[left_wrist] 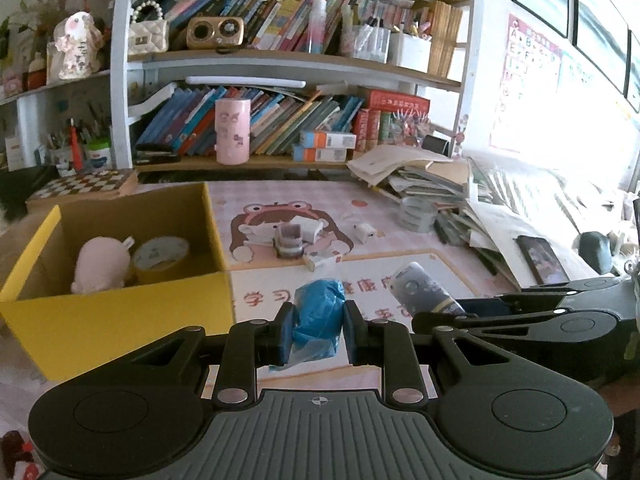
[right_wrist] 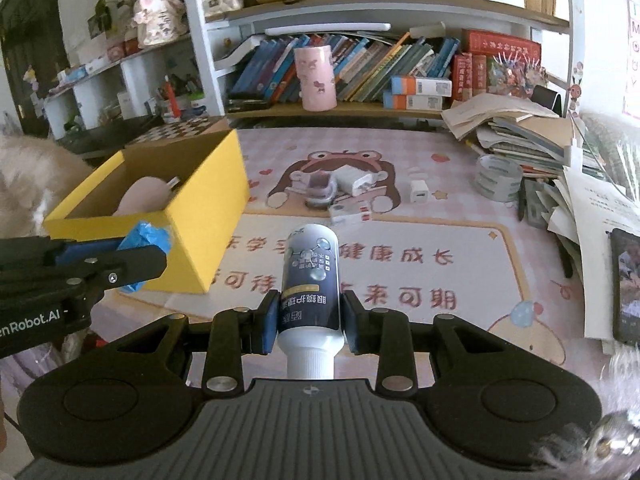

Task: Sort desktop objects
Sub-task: 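Carry the blue item and white bottle toward the yellow box with both tools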

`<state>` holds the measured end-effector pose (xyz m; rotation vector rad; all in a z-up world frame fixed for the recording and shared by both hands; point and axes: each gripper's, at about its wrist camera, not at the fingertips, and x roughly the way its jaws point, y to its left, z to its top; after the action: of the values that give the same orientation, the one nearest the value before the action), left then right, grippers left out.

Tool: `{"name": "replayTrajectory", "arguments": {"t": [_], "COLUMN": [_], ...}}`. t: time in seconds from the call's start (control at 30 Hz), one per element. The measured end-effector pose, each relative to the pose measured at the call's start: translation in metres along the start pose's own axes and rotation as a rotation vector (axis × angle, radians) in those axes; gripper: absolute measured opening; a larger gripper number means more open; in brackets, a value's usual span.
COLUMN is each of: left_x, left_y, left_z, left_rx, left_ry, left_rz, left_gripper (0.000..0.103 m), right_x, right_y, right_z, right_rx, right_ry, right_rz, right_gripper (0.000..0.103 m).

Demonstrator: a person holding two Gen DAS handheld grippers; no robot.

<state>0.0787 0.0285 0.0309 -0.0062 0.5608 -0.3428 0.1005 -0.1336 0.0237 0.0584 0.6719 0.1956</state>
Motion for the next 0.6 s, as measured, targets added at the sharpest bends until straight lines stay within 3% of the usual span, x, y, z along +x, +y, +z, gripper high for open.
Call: {"name": "replayTrajectory", "arguments": {"t": [0.6], "left_x": [-0.062], "left_y": [0.040], "left_z": [-0.037], "left_rx": [-0.027], "left_ry": [0.007], "left_rz": [0.013], "left_gripper": [0.024], "right_x": [-0.023], "right_y": [0.073], "right_z": [-0.036], "right_rx": [-0.024], "right_ry": [0.024], "right_rz": [0.022], "right_gripper": [0.030]}}
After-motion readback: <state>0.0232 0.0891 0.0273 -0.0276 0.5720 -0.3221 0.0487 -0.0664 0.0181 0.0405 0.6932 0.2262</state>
